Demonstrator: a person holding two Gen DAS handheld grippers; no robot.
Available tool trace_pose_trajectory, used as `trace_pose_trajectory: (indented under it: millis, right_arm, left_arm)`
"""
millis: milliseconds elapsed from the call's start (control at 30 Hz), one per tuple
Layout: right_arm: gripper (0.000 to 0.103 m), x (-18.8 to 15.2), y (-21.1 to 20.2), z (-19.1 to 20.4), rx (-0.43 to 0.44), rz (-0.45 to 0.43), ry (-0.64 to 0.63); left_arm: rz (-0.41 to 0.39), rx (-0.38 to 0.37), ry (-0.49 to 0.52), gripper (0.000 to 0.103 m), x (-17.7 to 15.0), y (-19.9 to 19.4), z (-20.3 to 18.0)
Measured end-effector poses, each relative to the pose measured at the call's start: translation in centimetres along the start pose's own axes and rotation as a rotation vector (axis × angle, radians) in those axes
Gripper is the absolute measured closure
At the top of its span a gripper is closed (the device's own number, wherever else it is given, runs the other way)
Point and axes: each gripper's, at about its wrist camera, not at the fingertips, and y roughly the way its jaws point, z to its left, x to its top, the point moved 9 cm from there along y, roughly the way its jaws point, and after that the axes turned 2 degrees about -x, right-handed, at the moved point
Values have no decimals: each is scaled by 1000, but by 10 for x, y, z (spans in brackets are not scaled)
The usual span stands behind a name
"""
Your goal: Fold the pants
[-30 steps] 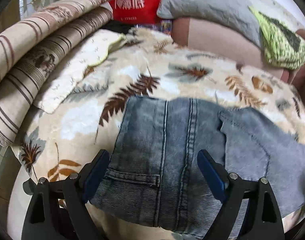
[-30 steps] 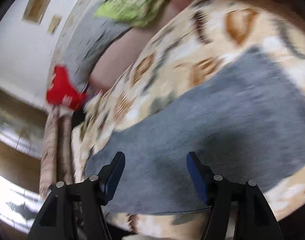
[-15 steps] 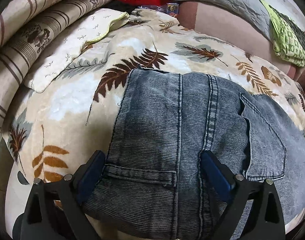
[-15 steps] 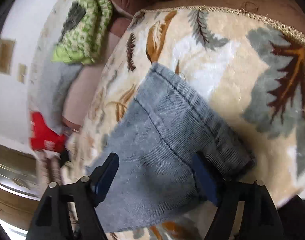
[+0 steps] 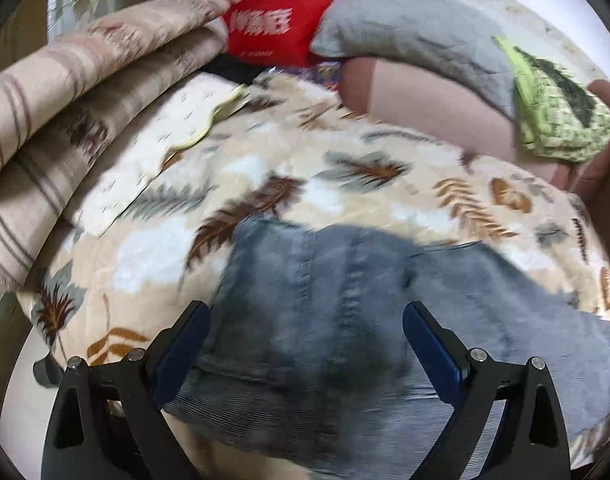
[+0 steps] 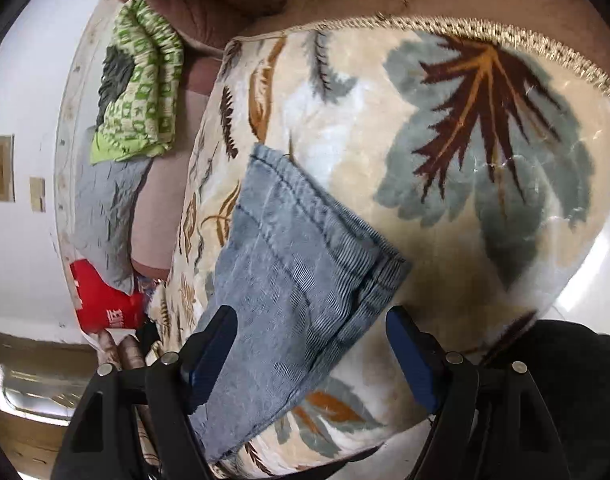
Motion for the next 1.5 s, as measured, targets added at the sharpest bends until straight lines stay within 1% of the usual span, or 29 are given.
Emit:
trace_pose_trajectory:
  millis: [33, 167, 200, 267, 333, 367, 467, 500, 567, 633, 667, 700, 733, 767, 800, 833, 900, 933, 967, 1000, 1033, 1067, 1133, 1233, 1300, 1367, 1400, 1433, 1500]
  right_arm:
    - [24, 2, 4, -3, -11, -1, 9]
    - [24, 14, -1, -13, 15, -24, 73]
    - [24, 16, 1, -14, 21, -29, 90]
    - [24, 18, 1, -19, 26, -40, 101]
    - [24, 20, 0, -19, 28, -51, 105]
    - [26, 20, 1, -18, 24, -54, 99]
    - [43, 21, -3, -21, -14, -61, 89]
    - [48, 22, -4, -22, -26, -58, 79]
    - [51, 23, -6, -23, -29, -54, 67]
    - [51, 23, -6, -23, -25, -48, 64]
    - [50, 22, -6, -22, -31, -41, 54]
    - [50, 22, -6, -23, -32, -44, 55]
    - [50, 22, -6, -23, -27, -41, 67]
    - [49, 23, -6, -24, -21, -39, 78]
    - [49, 23, -7, -25, -17, -37, 87]
    - [49, 23, -8, -28, -15, -36, 91]
    - [49, 23, -5, -29, -23, -31, 87]
    - [49, 24, -5, -29, -24, -31, 85]
    - [49, 25, -4, -29, -26, -31, 83]
    - [51, 25, -3, -28, -32, -31, 76]
    - [54, 26, -3, -27, -46, -35, 61]
    - [71, 26, -4, -25, -76, -43, 36]
    - [74, 28, -6, -19, -107, -50, -17]
    - [75, 30, -16, 10, -171, -98, -144]
    - [76, 29, -24, 43, -217, -145, -265]
    - [79, 22, -28, 83, -238, -182, -386]
    - [83, 13, -29, 111, -243, -203, -474]
    - [84, 3, -29, 131, -247, -217, -538]
    - [84, -35, -23, 180, -238, -242, -712]
  left_arm:
    - [-2, -25, 6, 5, 3, -4, -11]
    - [18, -112, 36, 5, 6, -14, -64]
    - [32, -148, 53, 5, 4, -15, -84]
    - [46, -185, 90, 5, -2, -17, -121]
    - [71, -241, 155, 5, -12, -16, -178]
    - [88, -251, 189, 5, -18, -13, -199]
    - [146, -276, 306, 5, -43, -2, -272]
    - [153, -270, 347, 5, -51, 2, -290]
    - [147, -212, 440, 5, -65, 12, -315]
    - [244, -110, 577, 5, -95, 41, -328]
    - [263, -76, 630, 5, -108, 53, -330]
    - [219, -82, 634, 5, -107, 52, -331]
    - [199, -87, 629, 5, -104, 47, -332]
    - [211, -94, 620, 5, -102, 44, -331]
    - [216, -121, 598, 5, -98, 37, -331]
    - [192, -151, 583, 5, -91, 27, -330]
    - [139, -177, 567, 5, -85, 12, -325]
    - [142, -170, 556, 5, -87, 13, -321]
    - [169, -165, 561, 5, -94, 19, -319]
    - [245, -131, 602, 5, -111, 36, -318]
    - [269, -116, 629, 4, -121, 46, -317]
    - [224, -120, 626, 1, -120, 46, -318]
    - [199, -97, 646, 1, -117, 41, -320]
    - [191, -85, 685, 1, -120, 42, -322]
    - [216, -100, 659, 1, -119, 44, -318]
    - [242, -131, 633, 1, -120, 46, -316]
    - [267, -172, 598, 2, -117, 46, -314]
    - [293, -219, 552, 3, -113, 46, -309]
    - [306, -267, 461, 11, -107, 39, -296]
